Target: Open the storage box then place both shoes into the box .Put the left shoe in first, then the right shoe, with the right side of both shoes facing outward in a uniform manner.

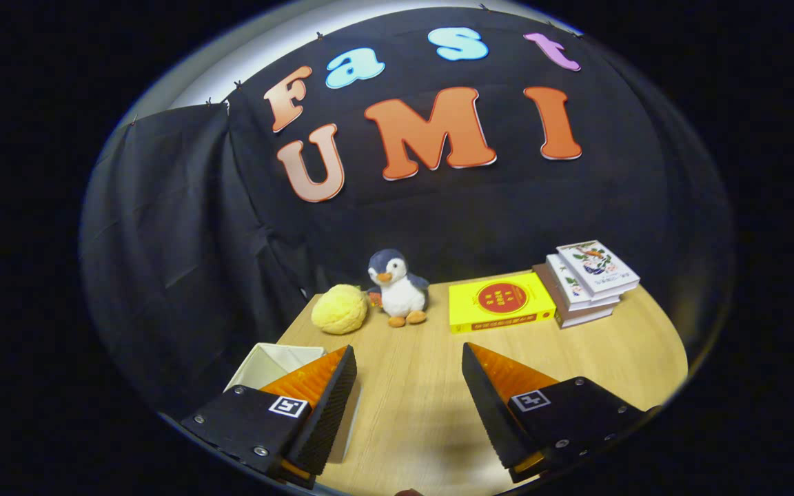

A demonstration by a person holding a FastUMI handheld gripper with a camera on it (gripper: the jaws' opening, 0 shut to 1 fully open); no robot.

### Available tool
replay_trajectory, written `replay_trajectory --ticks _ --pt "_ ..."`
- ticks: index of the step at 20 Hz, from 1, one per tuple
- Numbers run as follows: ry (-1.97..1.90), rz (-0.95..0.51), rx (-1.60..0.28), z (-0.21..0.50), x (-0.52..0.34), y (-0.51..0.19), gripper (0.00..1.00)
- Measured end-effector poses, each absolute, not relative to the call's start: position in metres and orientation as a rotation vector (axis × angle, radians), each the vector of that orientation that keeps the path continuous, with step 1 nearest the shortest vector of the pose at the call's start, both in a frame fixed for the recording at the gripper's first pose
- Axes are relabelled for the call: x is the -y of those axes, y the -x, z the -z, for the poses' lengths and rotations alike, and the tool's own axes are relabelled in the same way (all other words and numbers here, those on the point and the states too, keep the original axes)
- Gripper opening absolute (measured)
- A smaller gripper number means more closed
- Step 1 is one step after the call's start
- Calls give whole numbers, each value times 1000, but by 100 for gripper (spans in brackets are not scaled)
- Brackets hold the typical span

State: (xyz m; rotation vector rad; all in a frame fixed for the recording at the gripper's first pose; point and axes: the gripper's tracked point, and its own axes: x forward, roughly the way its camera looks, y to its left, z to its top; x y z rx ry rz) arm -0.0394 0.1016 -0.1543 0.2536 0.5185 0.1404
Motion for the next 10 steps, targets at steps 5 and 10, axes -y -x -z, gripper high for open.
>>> replay_trajectory --ticks 5,10 --pt "-201 -57 -328 116 -45 28 91" --pt "-119 -103 -255 94 -31 31 94"
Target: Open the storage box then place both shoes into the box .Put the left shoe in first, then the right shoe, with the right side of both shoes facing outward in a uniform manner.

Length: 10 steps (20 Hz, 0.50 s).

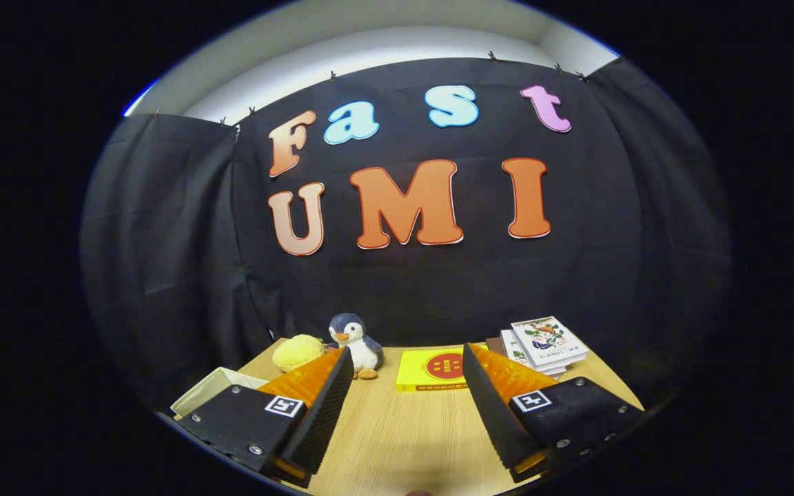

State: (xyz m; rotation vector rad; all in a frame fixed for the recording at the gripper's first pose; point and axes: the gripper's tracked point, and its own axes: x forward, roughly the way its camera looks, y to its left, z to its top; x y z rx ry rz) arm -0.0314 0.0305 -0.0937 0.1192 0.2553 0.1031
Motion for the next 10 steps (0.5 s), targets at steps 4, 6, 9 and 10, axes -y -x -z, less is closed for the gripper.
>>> replay_trajectory --ticks 4,6,9,10 --pt "-65 -89 -172 67 -21 35 96" --pt "-56 -79 -118 48 -18 36 96" --pt "-37 -37 -32 21 -4 34 96" --pt "-29 -27 -11 14 -1 34 96"
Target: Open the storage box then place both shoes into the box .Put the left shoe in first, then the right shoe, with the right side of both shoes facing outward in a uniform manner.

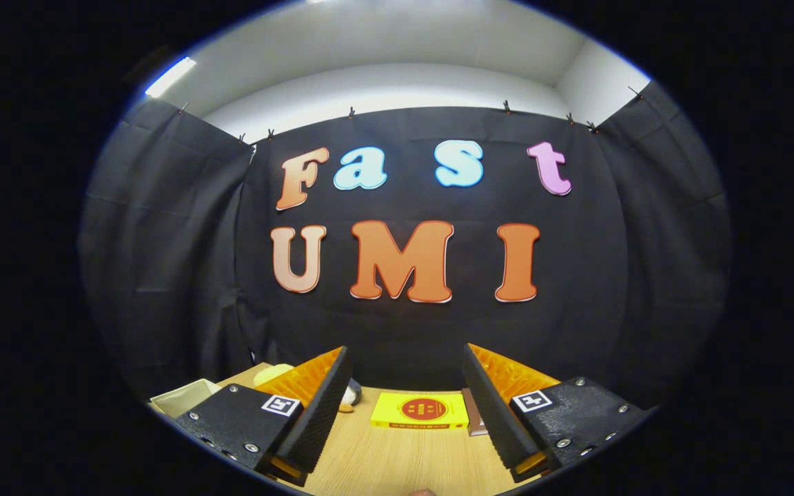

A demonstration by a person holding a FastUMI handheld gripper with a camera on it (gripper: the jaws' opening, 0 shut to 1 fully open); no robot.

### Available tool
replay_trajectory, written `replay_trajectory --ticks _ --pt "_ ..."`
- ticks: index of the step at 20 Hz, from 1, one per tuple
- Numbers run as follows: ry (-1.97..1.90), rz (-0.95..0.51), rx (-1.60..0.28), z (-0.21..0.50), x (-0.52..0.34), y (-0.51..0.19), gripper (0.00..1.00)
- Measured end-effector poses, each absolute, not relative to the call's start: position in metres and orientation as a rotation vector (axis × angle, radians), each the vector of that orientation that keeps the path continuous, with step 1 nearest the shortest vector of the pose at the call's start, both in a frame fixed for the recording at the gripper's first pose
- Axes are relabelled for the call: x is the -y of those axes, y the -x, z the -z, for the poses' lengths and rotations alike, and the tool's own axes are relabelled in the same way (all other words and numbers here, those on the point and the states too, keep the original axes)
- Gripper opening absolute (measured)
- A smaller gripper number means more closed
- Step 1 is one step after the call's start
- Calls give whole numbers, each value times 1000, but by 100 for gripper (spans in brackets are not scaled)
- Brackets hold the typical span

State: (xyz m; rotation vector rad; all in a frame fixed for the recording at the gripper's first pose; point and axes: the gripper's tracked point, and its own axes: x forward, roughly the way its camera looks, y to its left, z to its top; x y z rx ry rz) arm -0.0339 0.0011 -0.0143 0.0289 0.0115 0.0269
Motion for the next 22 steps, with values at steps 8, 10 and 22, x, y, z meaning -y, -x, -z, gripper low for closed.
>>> replay_trajectory --ticks 8,10,22 --pt "-49 -13 137 -50 3 40 96" --pt "-54 -19 164 -66 0 40 96" --pt "-54 -18 90 -49 -8 34 97"
